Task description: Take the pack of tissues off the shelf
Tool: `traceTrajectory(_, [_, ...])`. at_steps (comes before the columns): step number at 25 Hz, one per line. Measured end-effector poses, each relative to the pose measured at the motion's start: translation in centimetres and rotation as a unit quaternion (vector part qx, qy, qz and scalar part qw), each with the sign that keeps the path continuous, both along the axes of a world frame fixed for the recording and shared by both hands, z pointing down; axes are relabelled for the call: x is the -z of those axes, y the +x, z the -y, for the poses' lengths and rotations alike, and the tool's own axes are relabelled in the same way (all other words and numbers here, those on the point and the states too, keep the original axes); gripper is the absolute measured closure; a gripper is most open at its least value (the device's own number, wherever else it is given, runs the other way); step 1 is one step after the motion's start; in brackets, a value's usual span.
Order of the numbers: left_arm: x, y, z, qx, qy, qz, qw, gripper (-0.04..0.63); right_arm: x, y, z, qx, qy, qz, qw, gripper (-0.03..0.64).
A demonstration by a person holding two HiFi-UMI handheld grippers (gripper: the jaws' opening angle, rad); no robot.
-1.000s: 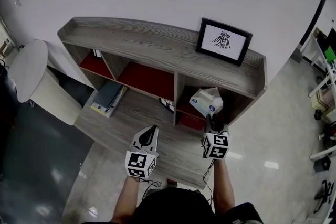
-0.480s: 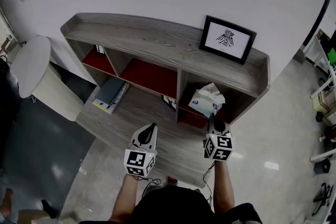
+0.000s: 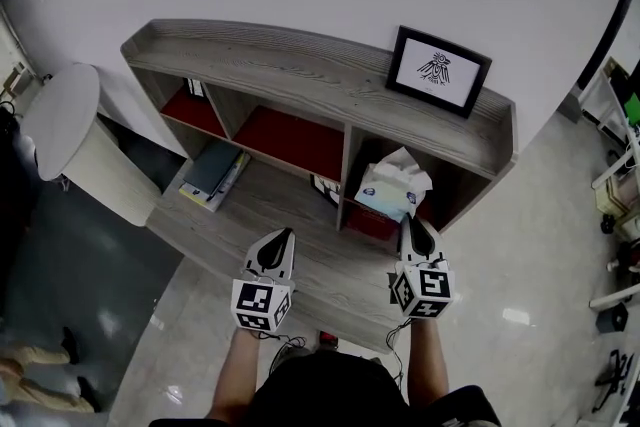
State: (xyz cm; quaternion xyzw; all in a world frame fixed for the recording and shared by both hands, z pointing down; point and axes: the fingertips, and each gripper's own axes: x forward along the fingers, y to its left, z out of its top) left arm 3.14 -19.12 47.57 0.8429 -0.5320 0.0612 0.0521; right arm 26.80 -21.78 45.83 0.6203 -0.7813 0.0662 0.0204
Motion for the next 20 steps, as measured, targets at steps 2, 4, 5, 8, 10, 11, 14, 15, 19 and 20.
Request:
traceTrajectory(2, [0.1, -0.3, -0.2, 0.003, 0.002, -0.001, 1.0000, 0.588, 0.8, -0.7, -0.6, 0.009, 0.010, -0.005, 1.000, 0.581])
traceTrajectory(4, [0.2, -0.7, -0.5, 0.007, 0.003, -0.001, 1.0000, 0.587, 1.5, -1.7, -1.1, 0.020, 0.018, -0.006, 1.000, 0.581])
traceTrajectory(5, [0.2, -1.0, -0.6, 0.009, 0.003, -0.001, 0.9999, 0.588, 1.7, -2.2, -1.3, 0.027, 0.021, -0.005, 0.999, 0.581])
traceTrajectory(8, [0.0, -2.2, -1.1, 0.021, 0.003, -0.001, 0.9998, 0.588, 2.2, -4.1, -1.8, 0.046, 0.030, -0.004, 0.998, 0.583])
traceTrajectory(10, [0.0, -3.1, -1.4, 0.031, 0.003, -0.001, 0.9995, 0.588, 2.5, -5.2, -2.0, 0.057, 0.037, -0.003, 0.998, 0.583])
traceTrajectory(11, [-0.1, -3.7, -1.6, 0.037, 0.003, -0.001, 0.9993, 0.588, 2.7, -5.7, -2.1, 0.061, 0.041, -0.004, 0.997, 0.583])
traceTrajectory(14, [-0.2, -5.4, -2.3, 0.056, 0.002, -0.002, 0.9984, 0.588, 3.3, -7.2, -2.3, 0.076, 0.052, -0.006, 0.996, 0.583])
traceTrajectory(15, [-0.3, -6.1, -2.5, 0.063, 0.001, -0.002, 0.9980, 0.587, 3.5, -7.8, -2.3, 0.082, 0.055, -0.005, 0.995, 0.583])
traceTrajectory(19, [-0.6, -8.7, -3.7, 0.094, -0.002, -0.003, 0.9955, 0.587, 4.1, -10.2, -2.4, 0.106, 0.065, -0.005, 0.992, 0.583])
traceTrajectory(20, [-0.8, -9.5, -4.0, 0.103, -0.003, -0.003, 0.9947, 0.588, 4.1, -10.9, -2.4, 0.113, 0.068, -0.007, 0.991, 0.583])
